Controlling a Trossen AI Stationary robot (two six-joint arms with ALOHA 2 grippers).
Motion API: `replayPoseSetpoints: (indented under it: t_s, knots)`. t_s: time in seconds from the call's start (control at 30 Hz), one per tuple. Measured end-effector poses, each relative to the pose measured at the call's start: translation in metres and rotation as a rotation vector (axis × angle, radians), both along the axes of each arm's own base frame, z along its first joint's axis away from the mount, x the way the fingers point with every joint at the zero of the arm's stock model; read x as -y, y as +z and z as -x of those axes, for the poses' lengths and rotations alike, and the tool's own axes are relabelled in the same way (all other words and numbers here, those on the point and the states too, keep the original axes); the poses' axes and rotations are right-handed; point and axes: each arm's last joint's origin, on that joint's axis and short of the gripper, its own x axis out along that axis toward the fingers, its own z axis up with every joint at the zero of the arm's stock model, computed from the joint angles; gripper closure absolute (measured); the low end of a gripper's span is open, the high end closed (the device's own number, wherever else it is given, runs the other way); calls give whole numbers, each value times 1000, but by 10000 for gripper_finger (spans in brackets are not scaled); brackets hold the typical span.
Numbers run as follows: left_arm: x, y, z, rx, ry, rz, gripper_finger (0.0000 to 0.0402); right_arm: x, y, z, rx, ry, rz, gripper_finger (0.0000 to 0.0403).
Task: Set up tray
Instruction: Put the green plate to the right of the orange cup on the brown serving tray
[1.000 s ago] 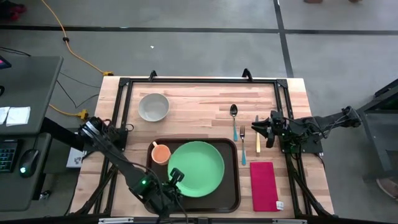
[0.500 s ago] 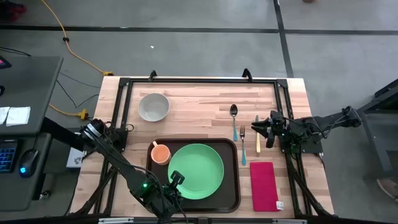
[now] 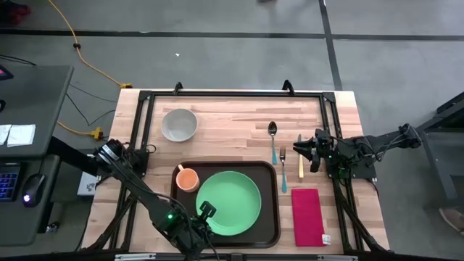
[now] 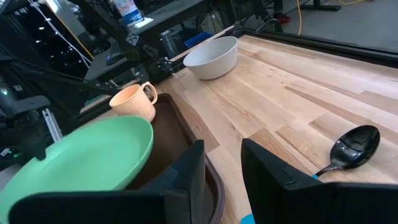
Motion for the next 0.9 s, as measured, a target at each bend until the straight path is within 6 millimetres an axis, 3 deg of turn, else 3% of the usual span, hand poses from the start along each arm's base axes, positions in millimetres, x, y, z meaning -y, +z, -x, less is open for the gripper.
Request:
replayPoseSetpoints:
  t_s: [0.9]
  knots:
    - [4, -45, -13, -119, -23, -53, 390, -1, 0, 0, 4, 44, -23, 320]
